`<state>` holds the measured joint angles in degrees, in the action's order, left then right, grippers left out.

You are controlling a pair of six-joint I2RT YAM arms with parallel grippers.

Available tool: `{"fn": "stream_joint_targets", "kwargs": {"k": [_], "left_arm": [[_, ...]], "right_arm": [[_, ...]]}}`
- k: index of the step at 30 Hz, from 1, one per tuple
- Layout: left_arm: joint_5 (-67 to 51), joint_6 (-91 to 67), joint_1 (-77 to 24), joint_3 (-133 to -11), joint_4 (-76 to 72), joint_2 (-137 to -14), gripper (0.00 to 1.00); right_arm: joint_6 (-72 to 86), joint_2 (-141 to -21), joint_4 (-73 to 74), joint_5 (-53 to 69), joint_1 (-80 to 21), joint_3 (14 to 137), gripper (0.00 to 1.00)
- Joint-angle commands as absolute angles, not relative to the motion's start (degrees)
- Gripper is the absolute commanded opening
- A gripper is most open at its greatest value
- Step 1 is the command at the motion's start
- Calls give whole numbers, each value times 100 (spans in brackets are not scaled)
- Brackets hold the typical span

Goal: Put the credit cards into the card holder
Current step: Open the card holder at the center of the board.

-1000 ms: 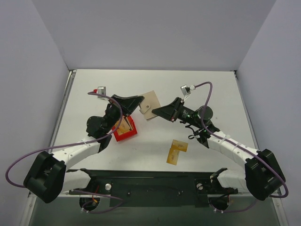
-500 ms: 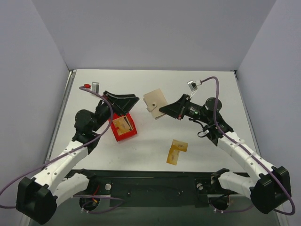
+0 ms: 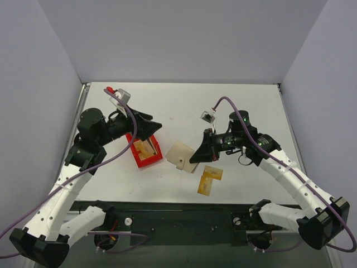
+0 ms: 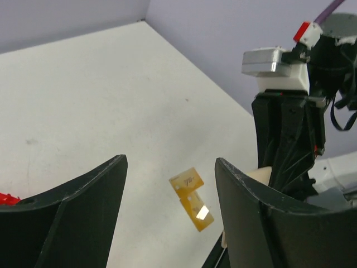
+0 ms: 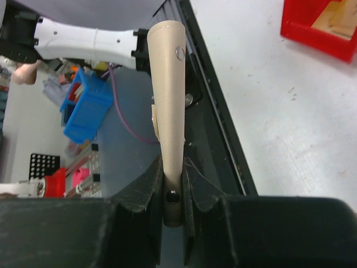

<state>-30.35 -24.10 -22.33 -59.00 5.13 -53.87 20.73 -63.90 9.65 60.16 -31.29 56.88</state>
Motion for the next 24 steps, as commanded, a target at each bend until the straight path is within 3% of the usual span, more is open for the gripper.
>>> {"fn": "stream_joint_targets", "kwargs": {"k": [1, 10, 24], "left_arm": [[-3970, -1425, -2206, -6319, 1800, -5352, 74], [-5290, -1292, -2566, -6548, 2127, -5791, 74], [-5282, -615, -3612, -6750, 3111, -6530, 70]], "right_arm": [[1486, -6337, 1503, 6959, -3217, 5950, 0], [959, -6908, 2030, 6900, -3875, 6293, 0], [747, -6891, 2180, 6847, -4025, 6381, 0]]}}
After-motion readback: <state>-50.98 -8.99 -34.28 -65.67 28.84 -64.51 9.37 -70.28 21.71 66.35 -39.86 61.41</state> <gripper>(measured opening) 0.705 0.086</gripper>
